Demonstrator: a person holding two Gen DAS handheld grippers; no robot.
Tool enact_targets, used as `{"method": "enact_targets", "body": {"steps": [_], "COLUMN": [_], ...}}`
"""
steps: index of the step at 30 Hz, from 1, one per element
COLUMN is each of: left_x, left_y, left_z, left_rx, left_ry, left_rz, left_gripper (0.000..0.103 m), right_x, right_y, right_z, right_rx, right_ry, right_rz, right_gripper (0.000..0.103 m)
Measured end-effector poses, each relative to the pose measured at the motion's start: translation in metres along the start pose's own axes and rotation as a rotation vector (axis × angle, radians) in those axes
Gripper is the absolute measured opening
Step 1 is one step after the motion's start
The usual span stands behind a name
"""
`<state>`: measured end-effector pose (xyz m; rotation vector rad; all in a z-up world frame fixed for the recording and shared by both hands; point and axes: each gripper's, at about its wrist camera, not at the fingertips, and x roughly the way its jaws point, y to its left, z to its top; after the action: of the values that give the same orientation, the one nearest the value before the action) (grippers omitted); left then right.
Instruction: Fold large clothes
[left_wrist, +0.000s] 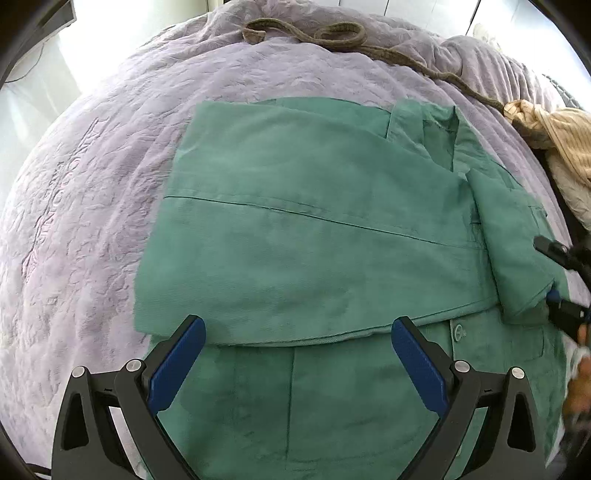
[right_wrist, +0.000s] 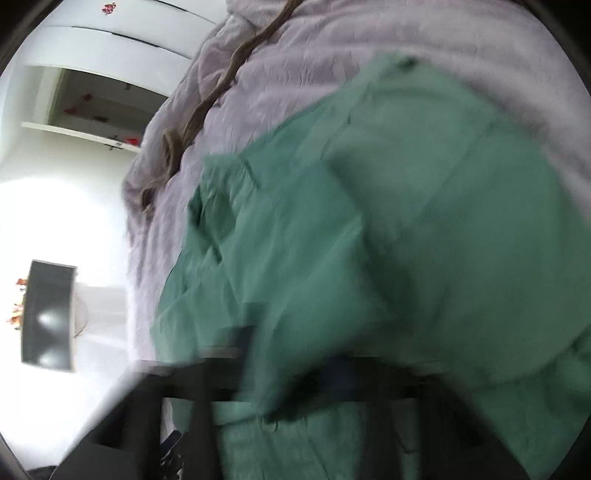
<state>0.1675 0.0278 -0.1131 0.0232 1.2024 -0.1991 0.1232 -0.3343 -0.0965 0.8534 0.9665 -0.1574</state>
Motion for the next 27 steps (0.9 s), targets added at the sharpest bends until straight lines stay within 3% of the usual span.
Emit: {"method": "enact_targets", "body": {"steps": [4, 7, 10, 11, 13, 16, 18, 24, 27], "left_x": [-0.014, -0.019, -0.018, -0.017, -0.016, -0.016, -0.017, -0.007, 0.007], "left_y": [0.017, 0.032, 0.048, 0.052, 0.061, 0.064, 0.059, 0.015, -0.015], "left_z": [-0.003, -0.006, -0.009, -0.010, -0.011, -0.010, -0.007, 0.015, 0.026], "left_rx": [-0.024, -0.046, -0.080, -0.091, -0.117, -0.128, -0.114, -0.056, -0.008], "left_ry": [-0.031, -0.049, -0.043, -0.036, -0.025, -0.021, -0.027, -0.032, -0.008], "left_rz": [0.022, 0.064, 0.098, 0.105, 0.116, 0.115, 0.109, 0.009, -0.039], "left_gripper": [0.101, 0.101, 0.101, 0.101, 0.101, 0.101, 0.101, 0.101, 0.101], "right_x": [-0.002, 0.030, 0.072, 0.082, 0.086, 0.061, 0.038, -0.042, -0.068], "right_y": [0.079, 0.127, 0.145, 0.145, 0.142, 0.120, 0.087, -0.055, -0.079], "right_z": [-0.026, -0.067, -0.112, -0.125, -0.137, -0.131, -0.112, -0.051, -0.035], "right_rx": [-0.373, -0.655, -0.840, -0.873, -0.886, -0.783, -0.634, -0.087, -0.019], "right_ry": [-0.035, 0.065, 0.200, 0.251, 0.287, 0.291, 0.280, 0.133, 0.085], "right_rz": [-0.022, -0.060, -0.155, -0.172, -0.179, -0.107, -0.074, -0.099, -0.084], "right_gripper": [0.010, 0.012, 0.022, 0.032, 0.041, 0.053, 0.054, 0.054, 0.054]}}
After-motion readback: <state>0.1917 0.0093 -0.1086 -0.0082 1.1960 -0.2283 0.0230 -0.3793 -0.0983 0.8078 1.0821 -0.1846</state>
